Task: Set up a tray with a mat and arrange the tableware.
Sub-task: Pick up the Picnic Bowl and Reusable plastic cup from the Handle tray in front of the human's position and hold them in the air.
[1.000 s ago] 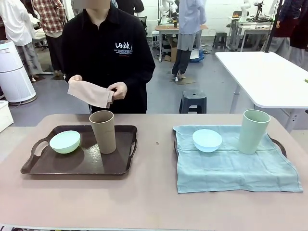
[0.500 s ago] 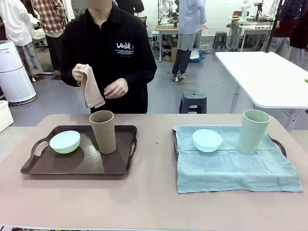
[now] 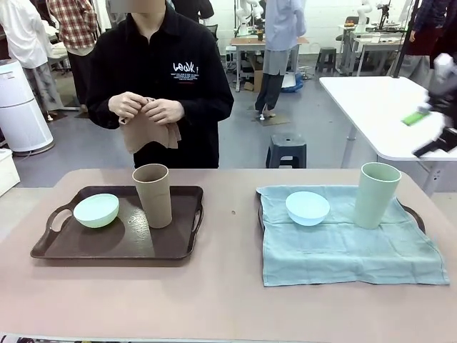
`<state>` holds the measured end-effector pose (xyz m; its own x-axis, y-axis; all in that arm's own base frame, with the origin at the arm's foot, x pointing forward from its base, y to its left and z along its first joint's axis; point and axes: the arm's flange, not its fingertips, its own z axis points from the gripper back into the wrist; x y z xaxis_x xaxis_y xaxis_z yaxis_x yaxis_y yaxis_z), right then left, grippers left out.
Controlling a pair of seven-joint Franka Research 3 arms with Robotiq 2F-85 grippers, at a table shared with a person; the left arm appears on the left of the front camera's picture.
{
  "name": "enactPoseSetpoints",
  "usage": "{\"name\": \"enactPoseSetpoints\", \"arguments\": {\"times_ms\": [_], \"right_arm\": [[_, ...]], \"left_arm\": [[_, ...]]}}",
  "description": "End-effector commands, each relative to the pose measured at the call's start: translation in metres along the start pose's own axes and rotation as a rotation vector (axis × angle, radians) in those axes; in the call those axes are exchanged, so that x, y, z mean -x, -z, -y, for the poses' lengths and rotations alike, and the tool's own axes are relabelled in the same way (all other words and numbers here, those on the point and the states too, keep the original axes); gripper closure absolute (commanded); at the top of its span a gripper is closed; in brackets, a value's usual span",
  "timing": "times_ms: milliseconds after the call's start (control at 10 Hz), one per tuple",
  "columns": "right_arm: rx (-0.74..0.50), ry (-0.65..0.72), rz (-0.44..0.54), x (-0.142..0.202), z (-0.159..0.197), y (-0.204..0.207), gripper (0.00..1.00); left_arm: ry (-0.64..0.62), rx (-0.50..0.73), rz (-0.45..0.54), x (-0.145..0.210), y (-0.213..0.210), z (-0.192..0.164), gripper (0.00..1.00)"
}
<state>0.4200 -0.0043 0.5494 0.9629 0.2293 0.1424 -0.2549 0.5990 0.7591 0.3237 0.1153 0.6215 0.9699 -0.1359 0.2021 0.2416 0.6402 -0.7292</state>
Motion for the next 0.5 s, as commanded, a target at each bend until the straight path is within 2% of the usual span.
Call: {"name": "enactPoseSetpoints", "arguments": {"times_ms": [0, 100, 200, 300, 400], "right_arm": [[0.068, -0.137, 0.090, -0.055, -0.021, 0.049, 0.00], [0.087, -0.274, 0.124, -0.074, -0.045, 0.080, 0.00], [0.093, -0.481, 0.116, -0.083, -0.070, 0.117, 0.00], [-0.007, -0.527, 0.077, -0.080, -0.081, 0.140, 0.00], [0.110, -0.307, 0.090, -0.076, -0.075, 0.094, 0.00]], "left_arm": [[-0.089, -0.360, -0.054, -0.018, 0.003, 0.001, 0.06], [-0.118, -0.503, -0.055, -0.031, 0.002, 0.003, 0.06], [-0.178, -0.677, -0.105, -0.040, 0.002, 0.004, 0.06], [-0.211, -0.777, -0.093, -0.045, 0.004, 0.003, 0.06], [-0.060, -0.504, -0.023, -0.034, -0.003, 0.011, 0.06]]}}
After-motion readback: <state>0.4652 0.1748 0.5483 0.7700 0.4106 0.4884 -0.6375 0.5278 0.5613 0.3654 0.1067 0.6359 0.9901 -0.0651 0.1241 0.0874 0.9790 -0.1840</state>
